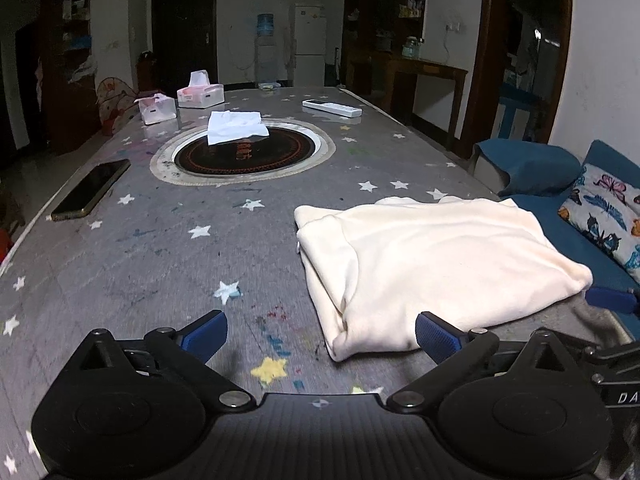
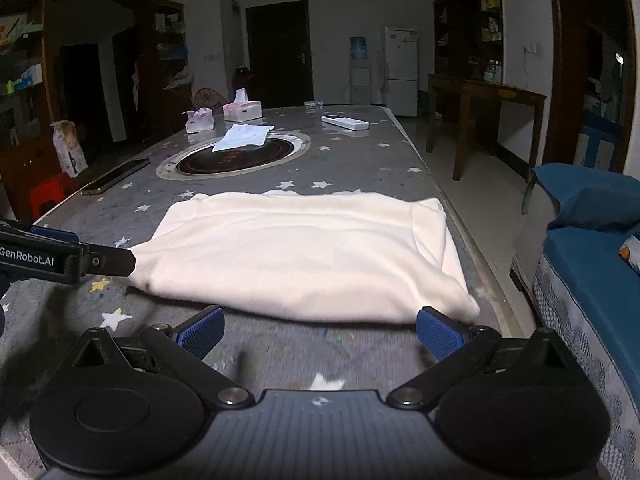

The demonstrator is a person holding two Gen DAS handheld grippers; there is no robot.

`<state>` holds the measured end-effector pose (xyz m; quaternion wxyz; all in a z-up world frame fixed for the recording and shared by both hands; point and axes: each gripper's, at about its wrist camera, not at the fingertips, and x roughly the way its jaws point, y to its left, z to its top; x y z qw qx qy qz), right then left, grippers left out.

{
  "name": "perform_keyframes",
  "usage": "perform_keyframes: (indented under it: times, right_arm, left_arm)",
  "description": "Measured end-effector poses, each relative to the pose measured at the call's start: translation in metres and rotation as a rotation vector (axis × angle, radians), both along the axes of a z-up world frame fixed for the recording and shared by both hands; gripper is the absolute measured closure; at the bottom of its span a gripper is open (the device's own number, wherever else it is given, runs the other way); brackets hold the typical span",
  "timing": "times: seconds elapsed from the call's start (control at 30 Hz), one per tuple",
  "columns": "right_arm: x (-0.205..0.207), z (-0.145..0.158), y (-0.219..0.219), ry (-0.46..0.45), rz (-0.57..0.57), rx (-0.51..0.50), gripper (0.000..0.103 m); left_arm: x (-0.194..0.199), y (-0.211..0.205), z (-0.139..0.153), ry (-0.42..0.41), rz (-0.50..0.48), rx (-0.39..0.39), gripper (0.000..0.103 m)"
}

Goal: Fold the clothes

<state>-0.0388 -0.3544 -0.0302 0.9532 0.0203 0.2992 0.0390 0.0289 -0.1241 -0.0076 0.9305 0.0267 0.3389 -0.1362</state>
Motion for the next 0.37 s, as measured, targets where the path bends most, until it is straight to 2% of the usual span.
perform_keyframes:
  times: [0.37]
  right_arm:
    - [-0.022, -0.004, 0.008, -0.02, -0.036, -0.032, 0.0]
  left_arm:
    - [-0.014, 0.0, -0.005, 0.019, 0.017, -0.017, 0.0]
